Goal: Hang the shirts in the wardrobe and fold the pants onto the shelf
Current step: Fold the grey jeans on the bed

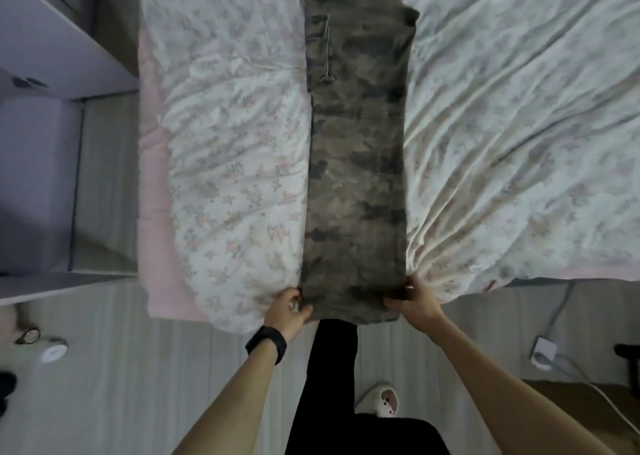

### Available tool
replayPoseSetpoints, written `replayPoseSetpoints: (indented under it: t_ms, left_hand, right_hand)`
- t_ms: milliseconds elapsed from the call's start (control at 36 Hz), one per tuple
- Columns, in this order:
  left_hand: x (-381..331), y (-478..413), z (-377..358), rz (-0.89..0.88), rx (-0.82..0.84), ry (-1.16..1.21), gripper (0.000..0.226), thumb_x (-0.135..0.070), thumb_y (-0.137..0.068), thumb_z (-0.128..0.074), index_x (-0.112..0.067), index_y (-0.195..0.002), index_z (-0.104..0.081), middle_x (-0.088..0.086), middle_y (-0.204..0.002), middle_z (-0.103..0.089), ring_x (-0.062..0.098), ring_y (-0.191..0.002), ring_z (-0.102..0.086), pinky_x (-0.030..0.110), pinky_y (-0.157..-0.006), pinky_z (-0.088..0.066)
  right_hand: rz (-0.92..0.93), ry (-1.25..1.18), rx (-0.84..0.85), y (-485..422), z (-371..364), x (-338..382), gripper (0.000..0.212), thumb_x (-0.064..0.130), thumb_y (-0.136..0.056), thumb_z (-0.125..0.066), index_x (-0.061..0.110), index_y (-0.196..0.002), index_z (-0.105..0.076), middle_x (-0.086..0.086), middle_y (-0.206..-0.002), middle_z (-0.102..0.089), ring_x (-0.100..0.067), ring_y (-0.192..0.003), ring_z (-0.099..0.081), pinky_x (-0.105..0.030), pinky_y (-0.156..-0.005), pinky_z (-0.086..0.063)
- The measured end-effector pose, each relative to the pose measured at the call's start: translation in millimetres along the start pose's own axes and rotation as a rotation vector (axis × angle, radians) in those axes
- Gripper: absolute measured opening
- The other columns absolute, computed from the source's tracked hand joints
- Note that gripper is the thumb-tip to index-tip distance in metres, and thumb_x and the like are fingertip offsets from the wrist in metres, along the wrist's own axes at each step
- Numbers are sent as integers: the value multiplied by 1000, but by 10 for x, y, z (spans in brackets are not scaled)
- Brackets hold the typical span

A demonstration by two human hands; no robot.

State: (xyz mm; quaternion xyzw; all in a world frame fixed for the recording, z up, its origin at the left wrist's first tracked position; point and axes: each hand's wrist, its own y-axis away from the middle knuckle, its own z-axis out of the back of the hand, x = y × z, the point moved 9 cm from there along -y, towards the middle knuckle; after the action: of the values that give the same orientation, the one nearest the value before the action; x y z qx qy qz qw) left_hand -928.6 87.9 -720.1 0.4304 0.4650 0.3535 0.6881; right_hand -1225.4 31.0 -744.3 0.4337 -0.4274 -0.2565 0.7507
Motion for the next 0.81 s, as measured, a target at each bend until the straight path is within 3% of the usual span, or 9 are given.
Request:
replayPoseSetpoints:
  t_ms: [83,139,222,333,389,500,667,722,806]
  left_hand:
    - [36,-68,-20,-47,-66,-75,28,-33,-99,-62,-15,-119,-58,7,-114,-65,24,-100,-63,34,-78,-49]
    - [95,-33,-46,-70,-111,-115,23,-35,-98,-62,-14,-107,-56,9,-103,-66,26,-92,-64,36,-74,-48]
    - [167,173,-141,-109,-111,-50,21,-31,-98,-63,-19,-114,-56,1,-109,-66,21,-99,-63,34,-81,-52]
    - [244,610,-241,-143,-161,-27,20,-31,-98,-63,-15,-105,-54,7,-109,-67,25,-99,-64,35,-80,-50]
    - [274,892,-288,-168,-214,-20,21,-29,-99,-63,-11,-106,-52,15,-109,-67,29,-96,-63,34,-78,-46]
    - [204,1362,-297,-214,-327,46,32,-28,-100,-60,-8,-124,-56,11,-117,-66,26,-103,-63,34,-87,-51]
    - [-7,2005,-285,-268,-400,67,26,-31,-101,-58,-11,-117,-58,9,-112,-65,30,-106,-63,42,-94,-53]
    - [-3,2180,-277,-270,-399,35,18,-32,-101,-57,-16,-109,-58,6,-105,-66,29,-98,-67,39,-87,-56]
    - [120,2392,-289,-246,-362,-24,18,-34,-101,-55,-16,-102,-60,0,-96,-69,15,-67,-71,23,-55,-50]
  right_hand:
    - [72,78,79,39,-86,-58,43,22,-82,-83,19,-121,-67,5,-105,-73,-7,-90,-67,-17,-70,-54]
    - [78,108,90,124,-113,-198,37,28,-83,-82,19,-117,-71,2,-106,-74,-11,-91,-68,-23,-77,-55]
    - [70,179,96,368,-105,-407,27,37,-87,-77,21,-108,-72,-1,-102,-74,-21,-94,-69,-36,-86,-56]
    - [128,137,57,819,12,-517,16,36,-94,-71,20,-90,-70,-3,-90,-72,-25,-89,-68,-32,-73,-48]
    - [164,90,29,1105,118,-510,24,34,-96,-68,10,-97,-72,-10,-94,-73,-28,-90,-68,-34,-74,-47]
    - [221,18,-26,1538,306,-391,25,30,-99,-65,9,-111,-72,-9,-104,-73,-26,-92,-67,-43,-89,-53]
    - [275,-35,-163,2009,559,-237,20,35,-93,-71,15,-96,-73,-4,-85,-75,-18,-74,-73,-38,-84,-60]
    - [274,-57,-196,2125,613,-293,22,36,-90,-75,14,-88,-74,-2,-78,-74,-15,-66,-72,-36,-78,-62]
    - [238,-121,-170,2302,628,-480,28,34,-86,-80,8,-79,-73,-3,-69,-72,-14,-57,-70,-33,-65,-63]
